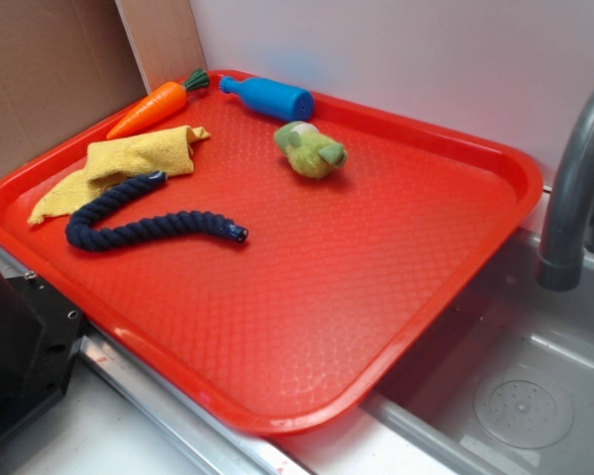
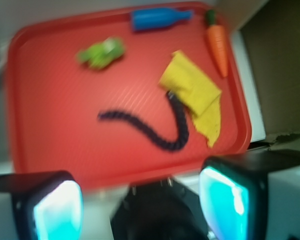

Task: Grab the green animal.

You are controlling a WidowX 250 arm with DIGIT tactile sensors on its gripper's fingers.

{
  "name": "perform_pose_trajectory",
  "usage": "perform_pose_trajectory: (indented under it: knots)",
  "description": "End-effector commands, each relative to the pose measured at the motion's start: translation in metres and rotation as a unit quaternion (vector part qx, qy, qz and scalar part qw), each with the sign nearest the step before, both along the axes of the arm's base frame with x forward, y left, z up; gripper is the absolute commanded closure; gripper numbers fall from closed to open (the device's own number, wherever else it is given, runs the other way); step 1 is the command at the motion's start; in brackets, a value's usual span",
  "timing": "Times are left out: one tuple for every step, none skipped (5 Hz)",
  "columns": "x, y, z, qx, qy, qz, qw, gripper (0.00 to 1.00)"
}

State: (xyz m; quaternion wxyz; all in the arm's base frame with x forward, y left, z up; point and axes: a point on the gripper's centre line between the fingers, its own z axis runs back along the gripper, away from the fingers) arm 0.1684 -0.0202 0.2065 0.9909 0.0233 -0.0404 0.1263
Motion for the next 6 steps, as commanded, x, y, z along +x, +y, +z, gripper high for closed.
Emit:
perform_pose_trajectory:
  knots:
    - [0.018, -0.016, -0.011, -0.039, -0.079, 0.117, 0.989, 0.00]
    - [0.018, -0.016, -0.011, -0.039, -0.079, 0.117, 0.989, 0.00]
    - [0.018, -0.016, -0.011, -0.039, -0.079, 0.117, 0.989, 0.00]
    - [0.018, -0.016, -0.011, -0.039, -0.079, 0.117, 0.989, 0.00]
    - [0.059, -0.012, -0.035, -0.040, -0.099, 0.143, 0.984, 0.00]
    - [0.098, -0.004, -0.068, -0.038, -0.134, 0.189, 0.972, 0.00]
